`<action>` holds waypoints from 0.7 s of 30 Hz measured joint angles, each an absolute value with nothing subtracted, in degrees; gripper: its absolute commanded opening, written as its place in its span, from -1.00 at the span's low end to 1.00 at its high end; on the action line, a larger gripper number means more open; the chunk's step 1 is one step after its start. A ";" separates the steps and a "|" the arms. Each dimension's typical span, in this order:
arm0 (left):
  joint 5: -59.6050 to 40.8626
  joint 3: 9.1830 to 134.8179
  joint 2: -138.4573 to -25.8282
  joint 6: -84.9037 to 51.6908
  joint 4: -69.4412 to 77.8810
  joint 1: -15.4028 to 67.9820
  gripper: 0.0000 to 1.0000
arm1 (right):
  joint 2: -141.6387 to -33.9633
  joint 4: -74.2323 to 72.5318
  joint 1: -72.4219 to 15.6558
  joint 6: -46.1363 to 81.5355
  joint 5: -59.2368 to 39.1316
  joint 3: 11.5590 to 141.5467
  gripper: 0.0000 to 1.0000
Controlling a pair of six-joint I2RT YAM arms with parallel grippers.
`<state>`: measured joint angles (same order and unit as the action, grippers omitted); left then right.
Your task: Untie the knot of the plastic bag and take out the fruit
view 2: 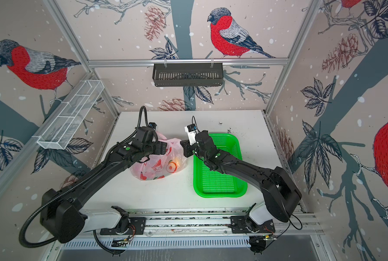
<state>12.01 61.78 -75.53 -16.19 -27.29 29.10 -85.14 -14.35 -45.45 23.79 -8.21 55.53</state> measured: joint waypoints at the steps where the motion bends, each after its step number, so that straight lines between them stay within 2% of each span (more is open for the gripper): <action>1: 13.17 61.89 -75.94 -16.12 -27.09 29.28 0.65 | -85.08 -14.79 -45.45 23.79 -8.47 55.27 -0.80; 4: 16.40 61.80 -76.40 -16.05 -25.96 29.80 0.51 | -84.84 -15.40 -45.36 23.86 -8.69 54.41 -0.81; 8: 20.43 60.36 -75.24 -16.08 -23.00 30.13 0.20 | -84.64 -16.51 -45.12 24.25 -9.13 52.95 -0.81; 14: 26.09 54.33 -68.79 -16.14 -16.58 30.13 -0.37 | -84.07 -17.63 -44.56 25.45 -9.32 51.51 -0.81; 18: 27.90 50.89 -64.77 -16.75 -13.37 30.13 -0.83 | -84.03 -17.78 -44.58 25.47 -9.30 51.53 -0.81; 21: 28.49 48.29 -61.19 -17.45 -11.29 30.13 -0.97 | -84.07 -17.54 -44.62 25.45 -9.17 51.83 -0.72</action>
